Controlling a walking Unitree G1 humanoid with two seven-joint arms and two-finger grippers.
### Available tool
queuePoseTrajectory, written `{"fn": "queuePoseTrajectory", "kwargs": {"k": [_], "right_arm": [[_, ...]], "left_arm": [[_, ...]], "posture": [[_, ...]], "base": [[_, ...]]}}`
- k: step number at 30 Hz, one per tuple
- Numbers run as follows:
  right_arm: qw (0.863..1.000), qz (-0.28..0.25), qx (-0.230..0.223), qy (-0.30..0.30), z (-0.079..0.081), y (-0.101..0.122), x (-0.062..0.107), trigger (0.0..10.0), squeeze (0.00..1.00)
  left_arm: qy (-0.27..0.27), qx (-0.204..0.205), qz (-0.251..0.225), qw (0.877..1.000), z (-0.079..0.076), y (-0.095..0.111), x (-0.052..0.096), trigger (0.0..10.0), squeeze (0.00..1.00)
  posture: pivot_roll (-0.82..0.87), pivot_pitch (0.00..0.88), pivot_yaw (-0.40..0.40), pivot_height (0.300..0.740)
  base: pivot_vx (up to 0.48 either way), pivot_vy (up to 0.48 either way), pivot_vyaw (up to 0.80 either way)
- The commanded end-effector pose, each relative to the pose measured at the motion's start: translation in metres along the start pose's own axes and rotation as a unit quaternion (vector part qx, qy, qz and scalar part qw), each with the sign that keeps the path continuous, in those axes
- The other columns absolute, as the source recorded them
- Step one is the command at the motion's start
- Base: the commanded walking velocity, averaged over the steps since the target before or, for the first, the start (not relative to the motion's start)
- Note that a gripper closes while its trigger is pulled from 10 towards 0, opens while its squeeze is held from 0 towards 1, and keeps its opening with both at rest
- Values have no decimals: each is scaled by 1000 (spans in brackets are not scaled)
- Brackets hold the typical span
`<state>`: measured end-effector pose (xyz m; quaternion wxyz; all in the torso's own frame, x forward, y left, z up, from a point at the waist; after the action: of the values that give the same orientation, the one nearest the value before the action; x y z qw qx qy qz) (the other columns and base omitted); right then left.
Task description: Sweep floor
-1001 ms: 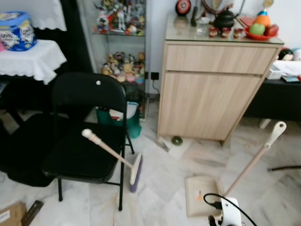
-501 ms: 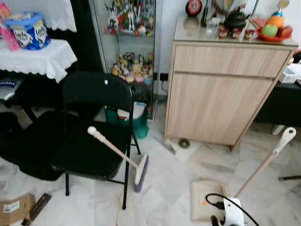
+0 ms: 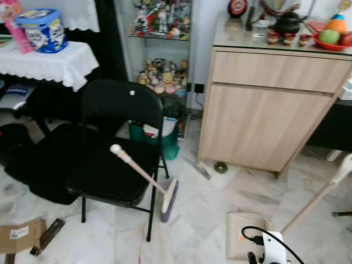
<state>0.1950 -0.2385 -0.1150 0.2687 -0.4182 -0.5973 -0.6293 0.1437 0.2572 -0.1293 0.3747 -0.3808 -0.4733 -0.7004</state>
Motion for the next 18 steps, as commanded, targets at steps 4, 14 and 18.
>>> {"fn": "queuePoseTrajectory", "kwargs": {"k": [4,14,18], "right_arm": [[991,-62,-11,117,81,20,3,10000,0],[991,-65,-11,117,81,22,3,10000,0],[991,-66,-11,117,82,23,3,10000,0]], "left_arm": [[-17,223,-143,964,-9,88,-2,10000,0],[-15,225,-142,964,-9,87,-2,10000,0],[-15,226,-143,964,-9,88,-2,10000,0]], "posture": [[20,45,-19,740],[18,51,-19,740],[18,52,-20,740]], "base": [[0,349,0],[0,104,0],[0,397,0]]}}
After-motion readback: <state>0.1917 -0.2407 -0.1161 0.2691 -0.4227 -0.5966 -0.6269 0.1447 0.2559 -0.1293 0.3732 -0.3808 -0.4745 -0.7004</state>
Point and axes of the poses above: a point about 5 cm out from each wrist's last joint towards the gripper, its own x axis pointing back from the gripper into the wrist, its own y axis along the axis of the wrist's last joint, z = x × y, the point moved 4 cm from there along -x, pointing out of the wrist towards the gripper, and after that the axes turned 5 degrees about -x, right-handed, at the moved point
